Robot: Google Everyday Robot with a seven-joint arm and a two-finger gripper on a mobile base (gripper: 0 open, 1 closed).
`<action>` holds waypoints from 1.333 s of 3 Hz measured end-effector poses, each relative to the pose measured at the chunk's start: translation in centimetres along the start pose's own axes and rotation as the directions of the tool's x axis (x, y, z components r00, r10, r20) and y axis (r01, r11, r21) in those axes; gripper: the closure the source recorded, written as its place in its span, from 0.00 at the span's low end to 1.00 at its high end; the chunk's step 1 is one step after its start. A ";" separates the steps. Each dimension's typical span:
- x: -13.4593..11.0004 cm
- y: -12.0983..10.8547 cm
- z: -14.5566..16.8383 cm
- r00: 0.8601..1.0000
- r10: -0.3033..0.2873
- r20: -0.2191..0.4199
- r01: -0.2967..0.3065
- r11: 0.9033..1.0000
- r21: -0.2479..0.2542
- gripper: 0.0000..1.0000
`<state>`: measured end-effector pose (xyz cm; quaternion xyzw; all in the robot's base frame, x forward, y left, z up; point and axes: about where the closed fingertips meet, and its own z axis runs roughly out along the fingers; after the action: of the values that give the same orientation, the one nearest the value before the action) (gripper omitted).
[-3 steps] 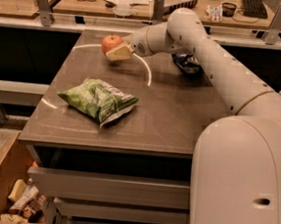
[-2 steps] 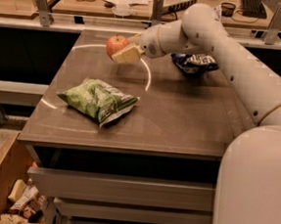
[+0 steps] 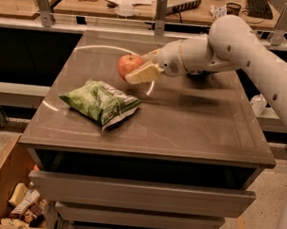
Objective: Move apple near green jalapeno chip bag
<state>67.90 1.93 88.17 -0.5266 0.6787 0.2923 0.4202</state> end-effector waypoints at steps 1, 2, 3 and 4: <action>1.7 1.1 -0.9 0.999 0.030 -0.013 -0.030 0.999 0.017 0.82; 2.6 1.8 -0.9 0.999 0.050 -0.008 -0.049 0.999 0.020 0.59; 2.9 2.4 -0.5 0.998 0.062 -0.008 -0.062 0.998 0.025 0.36; 3.0 2.7 -0.4 0.998 0.067 -0.021 -0.066 0.997 0.041 0.13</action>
Offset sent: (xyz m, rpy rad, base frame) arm -0.0306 -0.0188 -0.0288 0.0254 0.0486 -0.0623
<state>64.87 0.92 85.65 -0.4985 0.7063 0.2866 0.4130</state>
